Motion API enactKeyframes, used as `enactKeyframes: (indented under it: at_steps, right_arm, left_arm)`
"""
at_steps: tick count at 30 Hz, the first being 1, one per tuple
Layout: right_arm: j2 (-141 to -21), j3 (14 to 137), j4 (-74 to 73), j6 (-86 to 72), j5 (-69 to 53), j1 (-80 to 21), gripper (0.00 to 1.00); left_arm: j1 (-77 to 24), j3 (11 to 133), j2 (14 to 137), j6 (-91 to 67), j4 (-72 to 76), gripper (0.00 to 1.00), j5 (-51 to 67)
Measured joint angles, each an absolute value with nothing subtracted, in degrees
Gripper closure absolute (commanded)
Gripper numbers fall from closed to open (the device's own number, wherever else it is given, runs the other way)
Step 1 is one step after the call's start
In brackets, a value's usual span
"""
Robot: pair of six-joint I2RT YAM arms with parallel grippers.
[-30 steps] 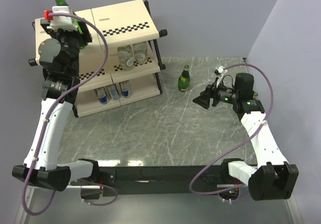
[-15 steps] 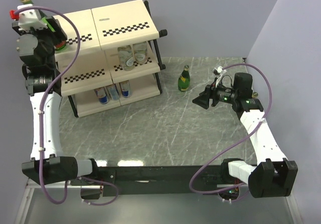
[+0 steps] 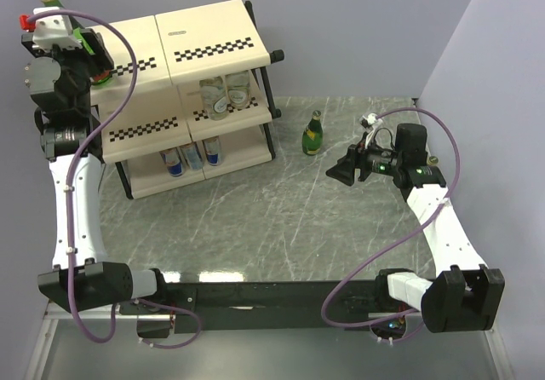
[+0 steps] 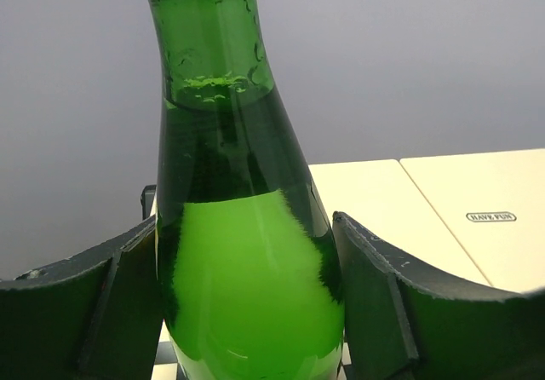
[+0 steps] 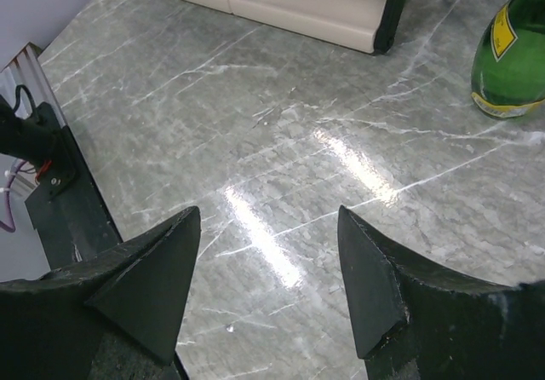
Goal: Place and organize the beverage onto the shelf
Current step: Place the drink on the shelf.
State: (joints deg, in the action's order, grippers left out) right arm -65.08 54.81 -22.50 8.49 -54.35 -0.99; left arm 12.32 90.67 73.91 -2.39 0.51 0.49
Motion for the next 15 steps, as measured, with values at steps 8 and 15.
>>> enactKeyframes:
  at_steps: [8,15]
  right_arm:
    - [-65.1,54.8,-23.2,8.7,-54.8,-1.0,0.28]
    - [-65.1,54.8,-23.2,8.7,-54.9,-1.0,0.28]
  left_arm:
    - [12.4,90.9,74.9,1.7,1.0,1.00,2.9]
    - [12.4,90.9,74.9,3.0,1.0,0.87,3.8]
